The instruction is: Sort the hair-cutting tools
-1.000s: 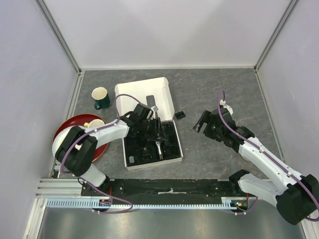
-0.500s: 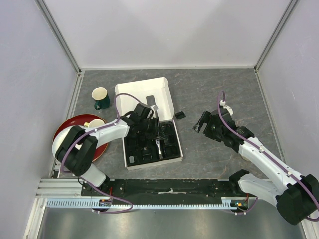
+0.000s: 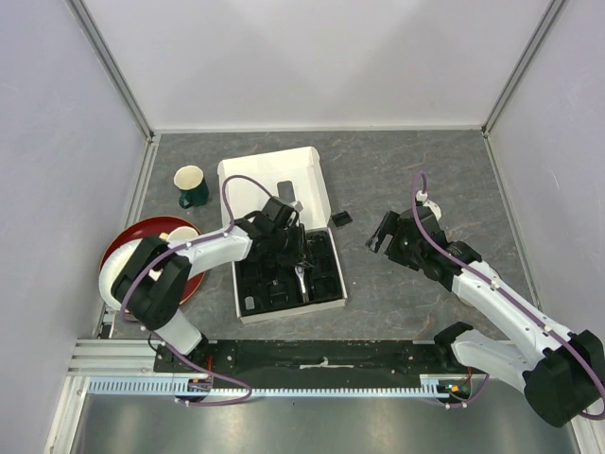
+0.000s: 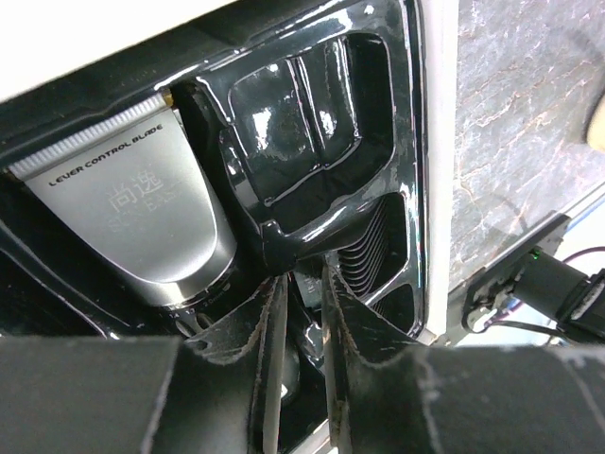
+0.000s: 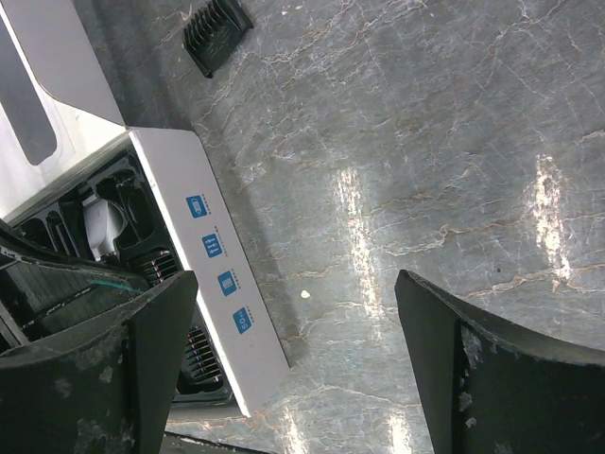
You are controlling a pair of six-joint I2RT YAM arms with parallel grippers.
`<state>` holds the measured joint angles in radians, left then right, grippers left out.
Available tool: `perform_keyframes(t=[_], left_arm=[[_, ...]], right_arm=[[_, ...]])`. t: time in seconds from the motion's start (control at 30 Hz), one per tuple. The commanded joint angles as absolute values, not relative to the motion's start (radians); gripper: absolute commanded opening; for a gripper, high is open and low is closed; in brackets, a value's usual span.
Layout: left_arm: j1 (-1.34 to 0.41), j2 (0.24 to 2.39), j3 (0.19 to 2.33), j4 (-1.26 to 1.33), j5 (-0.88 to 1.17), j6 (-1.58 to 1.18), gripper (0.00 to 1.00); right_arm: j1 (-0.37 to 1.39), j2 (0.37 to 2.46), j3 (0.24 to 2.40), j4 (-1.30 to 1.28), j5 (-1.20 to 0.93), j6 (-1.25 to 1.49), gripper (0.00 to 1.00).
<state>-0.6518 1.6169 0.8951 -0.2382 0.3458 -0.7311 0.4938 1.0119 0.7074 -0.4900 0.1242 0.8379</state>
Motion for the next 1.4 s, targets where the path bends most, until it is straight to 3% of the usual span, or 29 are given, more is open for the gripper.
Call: perform_keyframes(t=[0.0, 0.2, 0.57, 0.7, 0.97, 1.37], left_arm=[[-0.681, 1.551, 0.939, -0.258, 0.226, -0.675, 0.29], [-0.695, 1.467, 0.936, -0.278, 0.170, -0.652, 0.44], [-0.695, 1.336, 0.957, -0.247, 0.057, -0.586, 0.55], [-0.692, 1.331, 1.037, -0.256, 0.049, -0.520, 0.65], [-0.649, 1.361, 1.221, -0.368, 0.078, -0.423, 0.70], [-0.551, 1.327, 1.262, -0.505, 0.106, -0.362, 0.71]], right_arm=[[0.495, 1.006, 0.696, -0.466, 0.123, 0.842, 0.93], [0.495, 1.008, 0.703, -0.486, 0.123, 0.838, 0.96], [0.495, 0.910, 0.715, -0.563, 0.161, 0.808, 0.98], [0.495, 0.897, 0.759, -0.598, 0.195, 0.795, 0.98], [0.495, 0.931, 0.877, -0.604, 0.225, 0.769, 0.98], [0.494, 1.109, 1.097, -0.601, 0.270, 0.739, 0.98]])
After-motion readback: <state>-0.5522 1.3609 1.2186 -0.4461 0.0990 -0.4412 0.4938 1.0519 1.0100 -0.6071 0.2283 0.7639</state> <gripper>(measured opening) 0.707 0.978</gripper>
